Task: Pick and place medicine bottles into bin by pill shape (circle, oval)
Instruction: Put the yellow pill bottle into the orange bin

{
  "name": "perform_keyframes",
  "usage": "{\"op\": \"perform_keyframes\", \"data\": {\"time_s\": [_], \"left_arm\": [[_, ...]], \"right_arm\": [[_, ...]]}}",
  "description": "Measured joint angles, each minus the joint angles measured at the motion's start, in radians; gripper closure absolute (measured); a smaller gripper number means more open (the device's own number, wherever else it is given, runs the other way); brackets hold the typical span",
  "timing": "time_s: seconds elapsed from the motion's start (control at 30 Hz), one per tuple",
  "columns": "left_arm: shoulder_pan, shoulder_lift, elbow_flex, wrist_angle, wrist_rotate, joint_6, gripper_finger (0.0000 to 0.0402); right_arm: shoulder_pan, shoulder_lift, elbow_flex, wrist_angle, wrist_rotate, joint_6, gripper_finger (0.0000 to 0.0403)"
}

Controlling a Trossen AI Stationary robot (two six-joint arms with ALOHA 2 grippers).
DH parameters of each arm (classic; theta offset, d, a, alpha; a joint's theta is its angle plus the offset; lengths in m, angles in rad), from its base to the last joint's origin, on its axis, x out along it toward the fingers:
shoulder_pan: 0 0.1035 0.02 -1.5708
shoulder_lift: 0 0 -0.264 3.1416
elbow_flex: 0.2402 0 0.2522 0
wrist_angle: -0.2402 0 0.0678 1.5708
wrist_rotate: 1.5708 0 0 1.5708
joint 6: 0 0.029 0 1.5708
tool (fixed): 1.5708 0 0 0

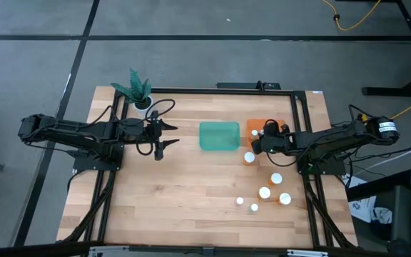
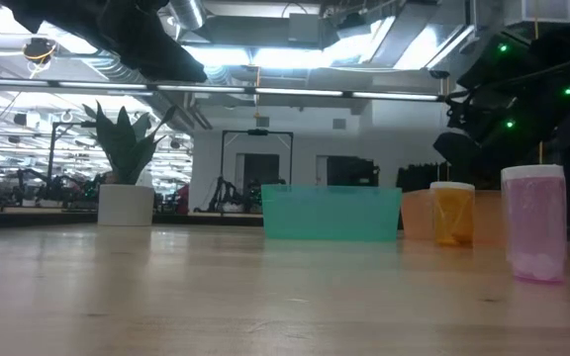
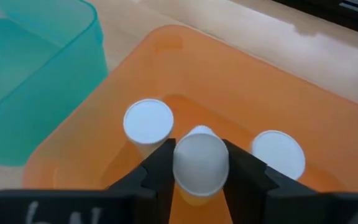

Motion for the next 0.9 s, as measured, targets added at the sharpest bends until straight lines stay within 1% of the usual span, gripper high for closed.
{"op": "perform_keyframes", "data": {"time_s": [0.13,0.53,0.83,0.9], "left_arm": [[0.000,0.000,0.000,0.000,0.000,0.000,0.0188],[0.000,0.000,0.000,0.000,0.000,0.000,0.0188],[0.000,0.000,0.000,0.000,0.000,0.000,0.0188],[0.000,0.000,0.000,0.000,0.000,0.000,0.0188]], "right_arm": [[0.000,0.000,0.000,0.000,0.000,0.000,0.0273],[0.000,0.000,0.000,0.000,-0.045,-0.002,0.0269],[0.000,0.000,0.024,-0.020,-0.044,-0.028,0.0269],[0.000,-0.001,0.031,-0.024,-0.020,-0.030,0.0269]]}}
